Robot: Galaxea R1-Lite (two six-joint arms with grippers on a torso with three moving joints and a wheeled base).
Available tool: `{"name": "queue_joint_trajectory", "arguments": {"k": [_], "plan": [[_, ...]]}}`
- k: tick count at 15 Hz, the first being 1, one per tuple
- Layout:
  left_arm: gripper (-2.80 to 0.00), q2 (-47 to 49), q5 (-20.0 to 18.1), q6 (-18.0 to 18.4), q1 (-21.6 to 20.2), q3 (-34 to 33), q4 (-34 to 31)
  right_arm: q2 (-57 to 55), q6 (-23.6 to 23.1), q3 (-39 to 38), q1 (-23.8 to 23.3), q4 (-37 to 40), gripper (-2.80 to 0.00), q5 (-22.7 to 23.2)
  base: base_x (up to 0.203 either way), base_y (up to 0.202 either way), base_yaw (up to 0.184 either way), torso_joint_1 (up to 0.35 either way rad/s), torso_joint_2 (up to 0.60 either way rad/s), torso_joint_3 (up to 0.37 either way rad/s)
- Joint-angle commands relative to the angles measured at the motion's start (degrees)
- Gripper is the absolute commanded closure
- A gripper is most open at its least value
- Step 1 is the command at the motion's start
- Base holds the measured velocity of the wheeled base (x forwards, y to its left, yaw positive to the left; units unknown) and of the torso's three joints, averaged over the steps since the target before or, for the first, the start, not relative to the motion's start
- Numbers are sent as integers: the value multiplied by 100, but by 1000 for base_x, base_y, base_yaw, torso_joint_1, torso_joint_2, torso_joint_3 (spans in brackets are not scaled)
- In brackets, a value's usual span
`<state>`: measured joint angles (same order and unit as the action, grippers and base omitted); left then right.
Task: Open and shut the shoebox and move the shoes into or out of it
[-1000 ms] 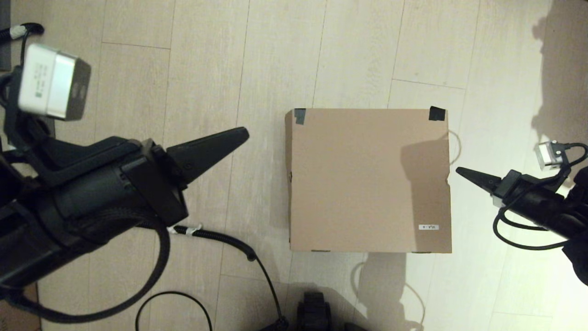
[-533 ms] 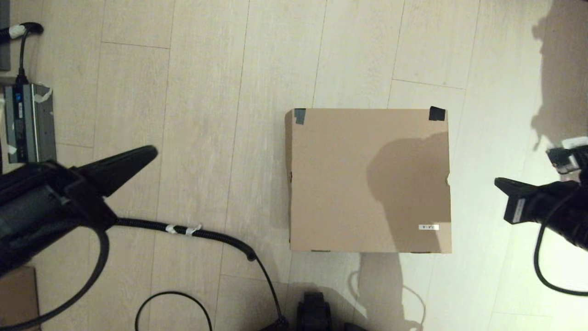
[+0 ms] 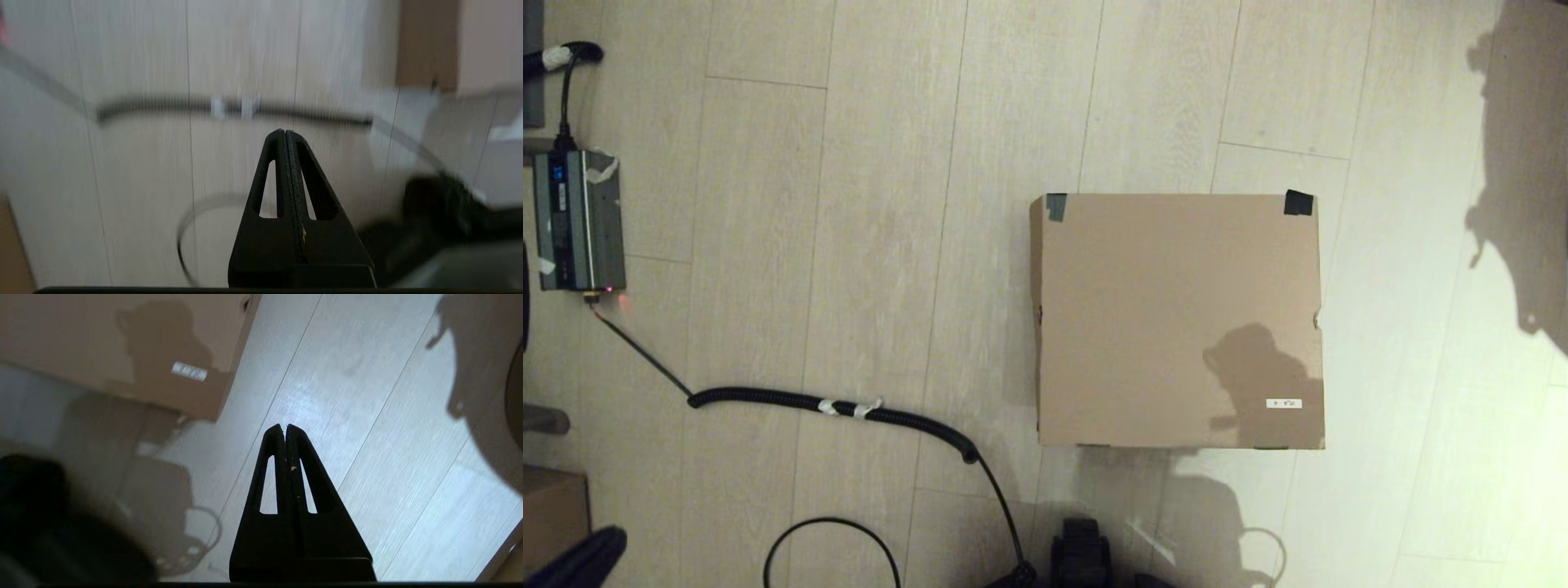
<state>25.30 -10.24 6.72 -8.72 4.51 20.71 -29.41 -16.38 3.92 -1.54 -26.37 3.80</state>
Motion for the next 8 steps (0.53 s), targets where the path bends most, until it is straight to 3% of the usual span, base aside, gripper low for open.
{"name": "queue_joint_trajectory", "arguments": {"k": [1, 3, 4, 6, 8], "plan": [[0, -998, 74, -146, -128, -238, -875, 1909, 119, -25, 44, 1741, 0, 10, 0, 0, 0, 0, 0, 0], [0, -914, 207, -317, -134, -187, -2247, 2776, 518, 205, 104, 4126, 0, 0, 0, 0, 0, 0, 0, 0], [0, -873, 228, -346, 23, -147, -2473, 2918, 678, 298, 127, 4627, 0, -7, 0, 0, 0, 0, 0, 0], [0, -921, 228, -365, 734, -138, -2428, 2941, 789, 384, 160, 4690, 0, -86, 0, 0, 0, 0, 0, 0], [0, -1226, 222, -368, 1027, -138, -2394, 2941, 561, 241, 158, 4245, 0, -113, 0, 0, 0, 0, 0, 0]]}}
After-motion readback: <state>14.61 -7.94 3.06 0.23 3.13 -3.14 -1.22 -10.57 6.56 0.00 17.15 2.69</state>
